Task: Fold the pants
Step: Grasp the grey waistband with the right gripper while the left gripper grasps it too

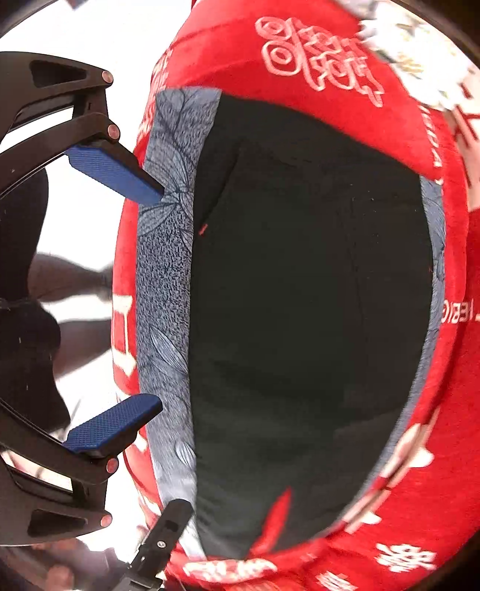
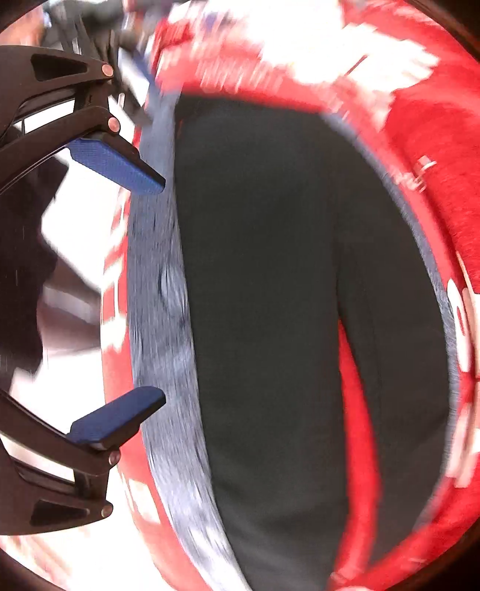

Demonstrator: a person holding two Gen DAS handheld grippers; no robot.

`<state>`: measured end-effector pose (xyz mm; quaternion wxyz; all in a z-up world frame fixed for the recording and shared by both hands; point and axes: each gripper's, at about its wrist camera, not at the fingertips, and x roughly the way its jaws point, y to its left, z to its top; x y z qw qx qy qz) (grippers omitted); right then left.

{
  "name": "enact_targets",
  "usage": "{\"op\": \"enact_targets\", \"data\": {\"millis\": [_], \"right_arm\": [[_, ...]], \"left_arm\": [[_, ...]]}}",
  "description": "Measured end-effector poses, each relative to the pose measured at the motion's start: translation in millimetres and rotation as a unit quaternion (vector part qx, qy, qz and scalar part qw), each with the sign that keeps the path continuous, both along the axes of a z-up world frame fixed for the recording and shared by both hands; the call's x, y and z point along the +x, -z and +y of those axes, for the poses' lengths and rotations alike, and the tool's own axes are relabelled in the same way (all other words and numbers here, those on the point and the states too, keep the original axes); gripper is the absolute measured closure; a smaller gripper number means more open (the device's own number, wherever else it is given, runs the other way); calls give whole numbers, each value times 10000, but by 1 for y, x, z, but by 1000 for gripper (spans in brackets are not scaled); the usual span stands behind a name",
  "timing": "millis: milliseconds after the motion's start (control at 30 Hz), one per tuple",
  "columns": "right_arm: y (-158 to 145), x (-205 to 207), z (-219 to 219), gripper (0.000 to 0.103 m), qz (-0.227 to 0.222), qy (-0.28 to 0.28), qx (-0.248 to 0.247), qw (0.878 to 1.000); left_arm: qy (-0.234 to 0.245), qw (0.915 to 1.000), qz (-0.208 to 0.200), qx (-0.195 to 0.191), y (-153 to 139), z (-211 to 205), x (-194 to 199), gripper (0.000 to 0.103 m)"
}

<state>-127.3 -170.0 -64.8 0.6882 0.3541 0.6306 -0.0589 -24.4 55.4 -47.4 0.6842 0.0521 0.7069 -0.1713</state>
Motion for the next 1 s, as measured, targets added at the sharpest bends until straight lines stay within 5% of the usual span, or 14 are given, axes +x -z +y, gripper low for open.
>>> {"op": "enact_targets", "data": {"millis": [133,433,533,767,833,867,1000], "right_arm": [[32,-25,-8,33,-264,607,1430,9875],[103,-60,11,34,-525,1159,2647,9559],[108,-42,29,34,-828,1007,2950,9466],[120,7,92,34,-776,456,3348,9380],[120,20,105,58,-660,432,3320,9400],[119,24,106,96,-637,423,3305,9407],[92,32,101,96,-1009,425,3416,9334]], "left_arm": [[-173,9992,98,-350,5,20,4,0],[-668,9930,560,-796,36,57,2,0],[-800,9900,662,-953,40,71,0,0],[-1342,9823,745,-1070,49,113,-4,0],[-1627,9773,746,-1137,53,129,-4,0],[-1765,9740,762,-1200,55,136,-4,0],[-2261,9530,765,-1864,53,152,0,0]]}}
